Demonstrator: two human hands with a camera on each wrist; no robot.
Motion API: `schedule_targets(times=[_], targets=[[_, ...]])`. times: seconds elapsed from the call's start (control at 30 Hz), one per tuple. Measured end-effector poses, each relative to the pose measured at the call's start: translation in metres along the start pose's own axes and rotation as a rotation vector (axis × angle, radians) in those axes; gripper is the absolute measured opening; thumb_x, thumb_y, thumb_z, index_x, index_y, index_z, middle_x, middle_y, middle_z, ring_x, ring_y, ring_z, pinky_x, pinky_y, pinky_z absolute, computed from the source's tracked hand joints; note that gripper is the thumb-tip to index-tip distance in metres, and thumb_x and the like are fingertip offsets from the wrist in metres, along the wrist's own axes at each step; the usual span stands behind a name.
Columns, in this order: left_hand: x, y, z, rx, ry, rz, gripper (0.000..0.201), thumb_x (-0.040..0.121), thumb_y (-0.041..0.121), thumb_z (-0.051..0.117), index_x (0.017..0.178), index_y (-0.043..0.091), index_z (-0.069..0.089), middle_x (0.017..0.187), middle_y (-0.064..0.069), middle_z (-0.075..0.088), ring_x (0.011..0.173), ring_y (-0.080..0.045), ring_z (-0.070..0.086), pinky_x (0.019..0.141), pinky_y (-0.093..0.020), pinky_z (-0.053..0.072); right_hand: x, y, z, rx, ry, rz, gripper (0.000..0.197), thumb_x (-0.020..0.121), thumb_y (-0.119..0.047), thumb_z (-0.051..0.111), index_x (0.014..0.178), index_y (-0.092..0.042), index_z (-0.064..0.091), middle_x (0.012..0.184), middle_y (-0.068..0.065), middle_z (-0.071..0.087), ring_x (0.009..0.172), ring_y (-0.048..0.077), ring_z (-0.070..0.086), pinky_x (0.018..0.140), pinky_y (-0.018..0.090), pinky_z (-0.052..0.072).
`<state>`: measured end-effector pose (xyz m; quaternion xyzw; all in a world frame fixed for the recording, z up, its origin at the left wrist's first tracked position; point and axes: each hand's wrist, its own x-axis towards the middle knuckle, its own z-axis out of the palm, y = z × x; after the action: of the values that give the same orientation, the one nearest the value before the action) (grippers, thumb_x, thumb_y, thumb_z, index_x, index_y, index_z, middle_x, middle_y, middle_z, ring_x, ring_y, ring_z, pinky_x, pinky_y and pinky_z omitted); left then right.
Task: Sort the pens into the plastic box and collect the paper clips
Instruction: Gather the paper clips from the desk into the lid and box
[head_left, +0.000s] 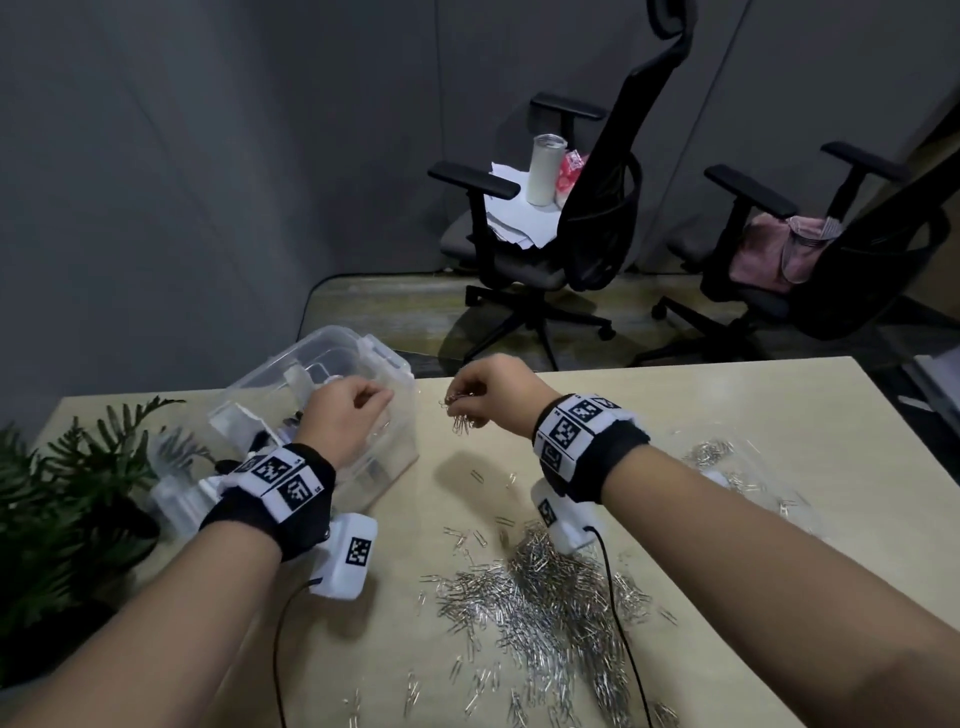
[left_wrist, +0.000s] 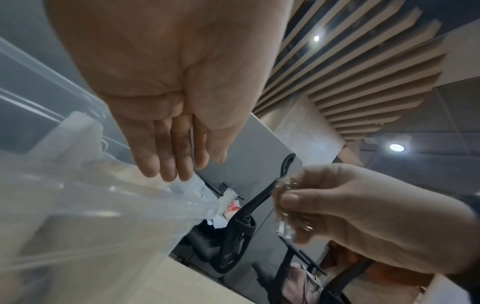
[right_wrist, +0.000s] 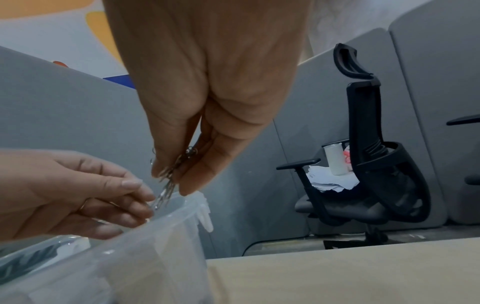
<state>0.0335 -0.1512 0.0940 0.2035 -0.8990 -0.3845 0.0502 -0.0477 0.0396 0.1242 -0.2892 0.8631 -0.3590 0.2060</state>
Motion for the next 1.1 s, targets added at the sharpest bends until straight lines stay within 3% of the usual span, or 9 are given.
schedule_targets(times=[0.13,0.2,0.4,0.6,0.67,0.73,0.87,1.0,1.1], targets=[[-0.004,-0.003,-0.012,-0.095,0.034,-0.003,0.014,0.094,0.024,0.056,0.097,0.014,0.067,0.091,0.0,0.068,0.074,-0.01,0.064,0.05,-0.01,0.045,0.029,-0.022,0.022,0.047,0.023,-0.007,0.01,0.081,-0.011,0.074,0.086,-0.004,0.069,0.064,-0.001,0.063,0.054,0.012,0.061,0.058,0.021,0.054],[-0.009,-0.003,-0.016,-0.135,0.056,0.008,0.011,0.094,0.023,0.056,0.092,0.017,0.066,0.087,0.002,0.068,0.064,-0.004,0.063,0.047,-0.008,0.044,0.041,-0.033,0.034,0.054,0.033,-0.011,0.007,0.082,-0.011,0.073,0.085,-0.007,0.069,0.06,-0.004,0.06,0.054,0.013,0.061,0.059,0.022,0.053],[-0.025,-0.009,-0.027,-0.222,0.025,0.072,0.007,0.092,0.018,0.059,0.09,0.014,0.065,0.085,0.005,0.066,0.064,0.006,0.063,0.055,-0.007,0.046,0.06,-0.044,0.055,-0.085,-0.016,-0.001,0.016,0.083,-0.016,0.072,0.093,-0.004,0.072,0.09,0.012,0.071,0.084,0.024,0.067,0.082,0.037,0.055],[-0.031,-0.008,-0.015,-0.263,-0.05,0.053,0.005,0.09,0.025,0.062,0.088,0.023,0.067,0.082,0.003,0.068,0.077,-0.015,0.065,0.077,-0.04,0.056,0.047,-0.033,0.045,-0.045,0.025,-0.077,0.017,0.084,-0.023,0.071,0.096,-0.011,0.073,0.089,0.0,0.07,0.076,0.007,0.058,0.072,0.016,0.046],[-0.036,-0.003,-0.003,-0.244,-0.09,0.077,0.006,0.089,0.025,0.062,0.09,0.021,0.067,0.083,0.003,0.068,0.08,-0.016,0.064,0.079,-0.036,0.055,0.038,-0.021,0.04,0.007,0.086,-0.092,0.016,0.085,-0.027,0.069,0.091,-0.013,0.073,0.086,-0.005,0.069,0.075,0.006,0.058,0.067,0.01,0.042],[-0.043,0.002,0.013,-0.199,-0.149,0.084,0.011,0.09,0.026,0.062,0.094,0.018,0.067,0.087,0.001,0.069,0.082,-0.014,0.063,0.078,-0.027,0.051,0.027,-0.002,0.035,0.021,0.141,-0.065,0.019,0.086,-0.03,0.068,0.091,-0.012,0.072,0.09,-0.002,0.069,0.077,0.01,0.06,0.068,0.015,0.044],[-0.055,-0.006,0.053,0.02,-0.287,0.067,0.032,0.091,0.04,0.057,0.113,0.017,0.062,0.116,0.002,0.061,0.106,-0.014,0.058,0.096,-0.032,0.045,-0.001,0.06,0.041,-0.149,0.094,0.118,0.03,0.087,-0.039,0.065,0.108,-0.017,0.066,0.111,0.003,0.063,0.097,0.017,0.059,0.09,0.031,0.046],[-0.062,-0.035,0.092,0.191,-0.43,-0.1,0.053,0.091,0.048,0.052,0.133,0.016,0.044,0.142,-0.007,0.037,0.125,-0.02,0.046,0.107,-0.037,0.037,-0.032,0.109,0.064,-0.242,-0.093,0.262,0.057,0.085,-0.045,0.065,0.133,-0.02,0.049,0.14,0.006,0.046,0.129,0.023,0.043,0.109,0.034,0.034],[-0.062,-0.059,0.113,0.3,-0.431,-0.168,0.065,0.09,0.05,0.051,0.141,0.013,0.034,0.153,-0.014,0.022,0.141,-0.032,0.024,0.114,-0.047,0.027,-0.048,0.128,0.081,-0.272,-0.169,0.32,0.075,0.083,-0.049,0.064,0.146,-0.023,0.032,0.157,0.005,0.021,0.145,0.024,0.018,0.118,0.039,0.016]])
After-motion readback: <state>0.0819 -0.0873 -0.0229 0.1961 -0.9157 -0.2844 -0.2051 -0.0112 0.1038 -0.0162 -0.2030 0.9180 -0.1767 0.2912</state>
